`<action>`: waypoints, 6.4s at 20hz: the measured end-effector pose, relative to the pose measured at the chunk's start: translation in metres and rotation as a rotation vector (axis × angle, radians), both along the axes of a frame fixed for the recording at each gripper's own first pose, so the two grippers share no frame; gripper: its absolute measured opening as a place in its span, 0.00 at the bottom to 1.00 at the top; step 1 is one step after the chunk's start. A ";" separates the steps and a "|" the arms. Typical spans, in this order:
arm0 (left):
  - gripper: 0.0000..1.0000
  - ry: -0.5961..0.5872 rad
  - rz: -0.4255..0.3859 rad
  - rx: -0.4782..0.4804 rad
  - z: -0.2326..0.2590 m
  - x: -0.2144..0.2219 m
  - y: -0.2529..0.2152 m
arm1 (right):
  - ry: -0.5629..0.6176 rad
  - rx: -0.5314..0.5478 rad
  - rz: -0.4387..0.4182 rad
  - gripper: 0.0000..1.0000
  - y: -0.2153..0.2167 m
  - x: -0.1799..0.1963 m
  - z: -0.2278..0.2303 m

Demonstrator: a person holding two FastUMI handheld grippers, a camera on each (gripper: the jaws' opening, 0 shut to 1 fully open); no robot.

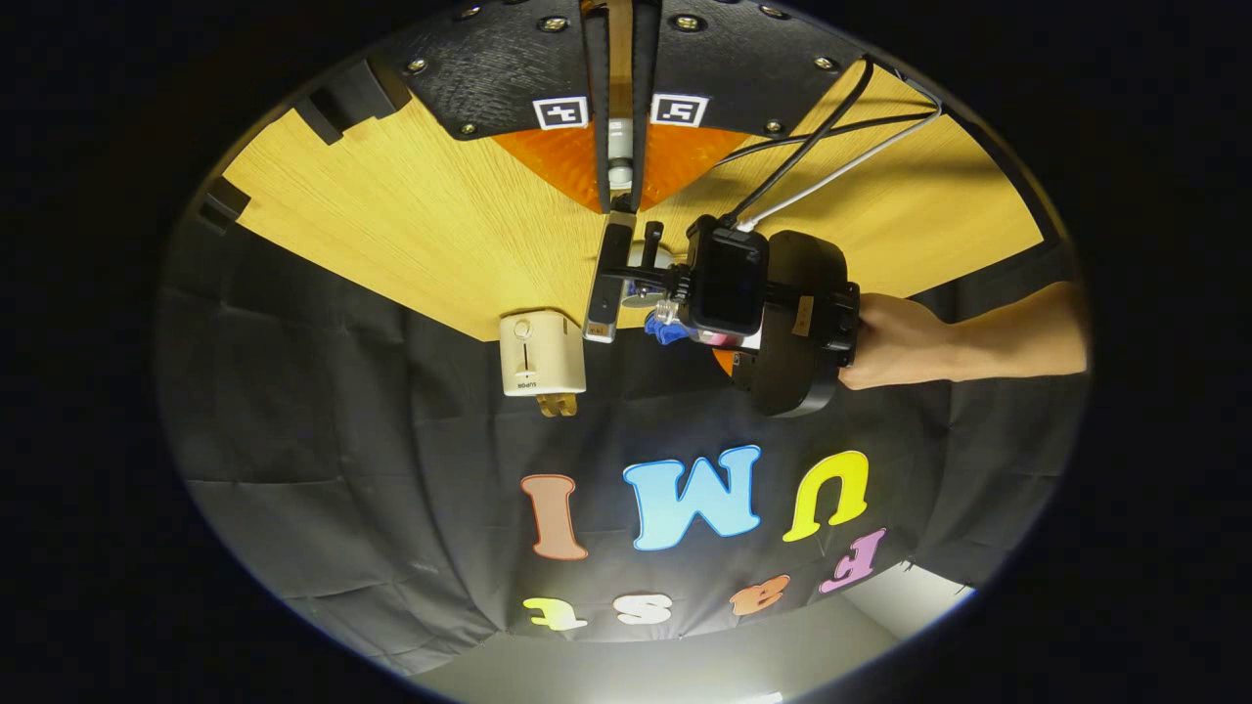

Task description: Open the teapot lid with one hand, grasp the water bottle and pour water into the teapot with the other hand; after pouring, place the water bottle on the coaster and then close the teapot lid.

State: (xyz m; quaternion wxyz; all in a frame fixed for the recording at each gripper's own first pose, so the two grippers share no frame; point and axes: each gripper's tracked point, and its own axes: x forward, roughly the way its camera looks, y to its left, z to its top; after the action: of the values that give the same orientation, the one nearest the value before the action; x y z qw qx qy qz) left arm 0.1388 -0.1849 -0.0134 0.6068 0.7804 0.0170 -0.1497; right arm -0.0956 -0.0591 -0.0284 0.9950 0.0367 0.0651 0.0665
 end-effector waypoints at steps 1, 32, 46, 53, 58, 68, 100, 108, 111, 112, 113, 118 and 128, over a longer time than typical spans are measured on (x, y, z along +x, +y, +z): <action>0.84 -0.002 -0.005 0.018 0.000 0.001 -0.001 | -0.002 -0.001 0.000 0.09 0.001 0.000 0.000; 0.84 -0.123 -0.106 0.291 0.031 -0.002 -0.025 | 0.019 0.007 -0.024 0.09 -0.010 0.000 -0.008; 0.84 -0.152 -0.119 0.310 0.036 -0.002 -0.024 | 0.009 0.005 -0.028 0.09 -0.011 -0.001 -0.005; 0.84 -0.128 -0.125 0.244 0.029 -0.002 -0.023 | -0.001 0.002 -0.013 0.09 -0.007 0.000 -0.002; 0.84 -0.103 -0.121 0.164 0.023 -0.001 -0.021 | -0.012 -0.001 -0.009 0.09 -0.005 0.000 0.002; 0.84 -0.032 -0.046 -0.283 0.011 -0.005 0.010 | -0.065 -0.016 -0.003 0.09 0.000 0.004 0.019; 0.84 0.157 0.274 -1.761 0.023 0.068 0.226 | -0.099 -0.094 0.139 0.09 0.071 0.064 0.033; 0.84 0.155 0.281 -1.763 0.009 0.091 0.222 | -0.088 -0.084 0.123 0.09 0.063 0.069 0.031; 0.86 0.156 0.278 -1.760 0.009 0.093 0.220 | -0.087 -0.084 0.122 0.09 0.063 0.070 0.030; 0.87 0.157 0.278 -1.761 0.009 0.092 0.220 | -0.086 -0.084 0.121 0.09 0.063 0.070 0.030; 0.88 0.159 0.278 -1.764 0.009 0.091 0.220 | -0.086 -0.085 0.123 0.09 0.063 0.069 0.030; 1.00 0.133 0.301 -1.733 0.009 0.086 0.222 | -0.090 -0.088 0.124 0.09 0.064 0.068 0.032; 1.00 0.126 0.298 -1.762 0.021 0.043 0.223 | -0.109 -0.081 0.120 0.09 0.061 0.061 0.038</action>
State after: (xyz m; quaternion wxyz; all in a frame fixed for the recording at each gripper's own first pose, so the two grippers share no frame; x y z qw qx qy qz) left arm 0.1820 0.0382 0.0080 0.9970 0.0113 0.0306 -0.0706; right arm -0.0344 0.0018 0.0098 0.9919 -0.0109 0.0158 0.1254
